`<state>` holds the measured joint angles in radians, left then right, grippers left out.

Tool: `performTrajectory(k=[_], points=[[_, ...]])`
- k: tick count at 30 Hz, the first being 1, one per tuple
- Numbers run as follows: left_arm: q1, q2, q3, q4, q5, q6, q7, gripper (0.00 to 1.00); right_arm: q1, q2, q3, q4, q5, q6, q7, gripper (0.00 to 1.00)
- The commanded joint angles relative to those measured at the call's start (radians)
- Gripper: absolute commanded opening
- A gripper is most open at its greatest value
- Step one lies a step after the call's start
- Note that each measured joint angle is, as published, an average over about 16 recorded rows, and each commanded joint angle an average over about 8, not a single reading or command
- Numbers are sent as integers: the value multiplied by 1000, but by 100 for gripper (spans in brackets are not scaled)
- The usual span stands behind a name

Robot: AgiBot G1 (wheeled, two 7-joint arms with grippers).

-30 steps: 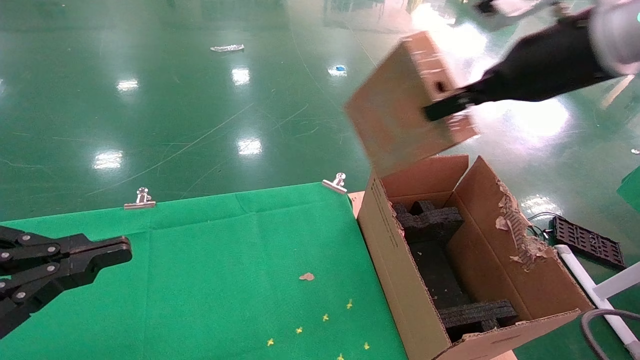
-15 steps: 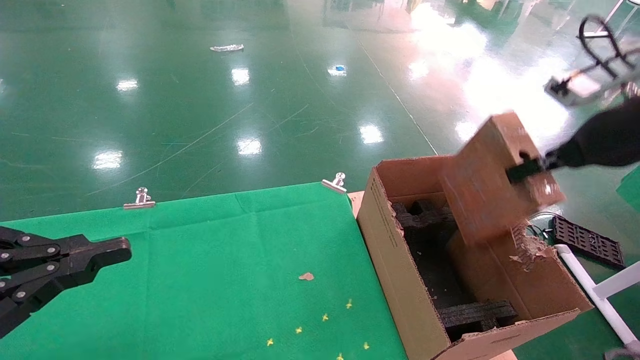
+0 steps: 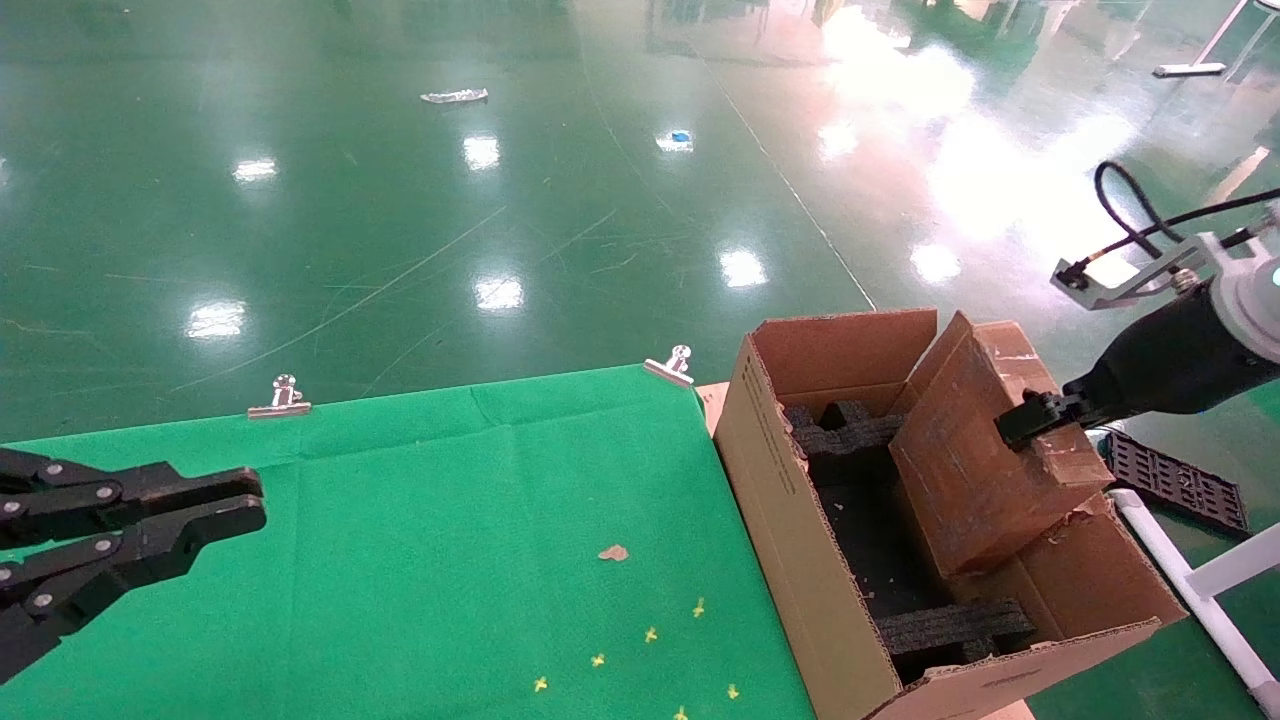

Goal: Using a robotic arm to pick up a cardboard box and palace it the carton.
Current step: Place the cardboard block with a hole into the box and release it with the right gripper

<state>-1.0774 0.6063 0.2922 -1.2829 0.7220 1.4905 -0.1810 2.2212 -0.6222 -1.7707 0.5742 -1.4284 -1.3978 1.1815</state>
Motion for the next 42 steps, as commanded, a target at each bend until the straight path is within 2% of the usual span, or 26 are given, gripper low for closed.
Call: performTrajectory(k=[1,13,24,31,42], points=[[0,0,0,0,0,0,0,100,-21,-13,-5,-29,-2,8,-14,0],[0,0,1,0,-1,0,0,100,-139,-96,-16,-194,7,62,-59,0],[0,-1,1,0,-1,-1,1,100,-256,-155,-18,-271,20,119,-87,0],[0,-1,2,0,-1,-1,1,100,-359,-170,-1,-305,56,191,-104,0],[-1,-1,3,0,-2,-1,1,100,-502,-177,56,-346,150,329,-184,0]])
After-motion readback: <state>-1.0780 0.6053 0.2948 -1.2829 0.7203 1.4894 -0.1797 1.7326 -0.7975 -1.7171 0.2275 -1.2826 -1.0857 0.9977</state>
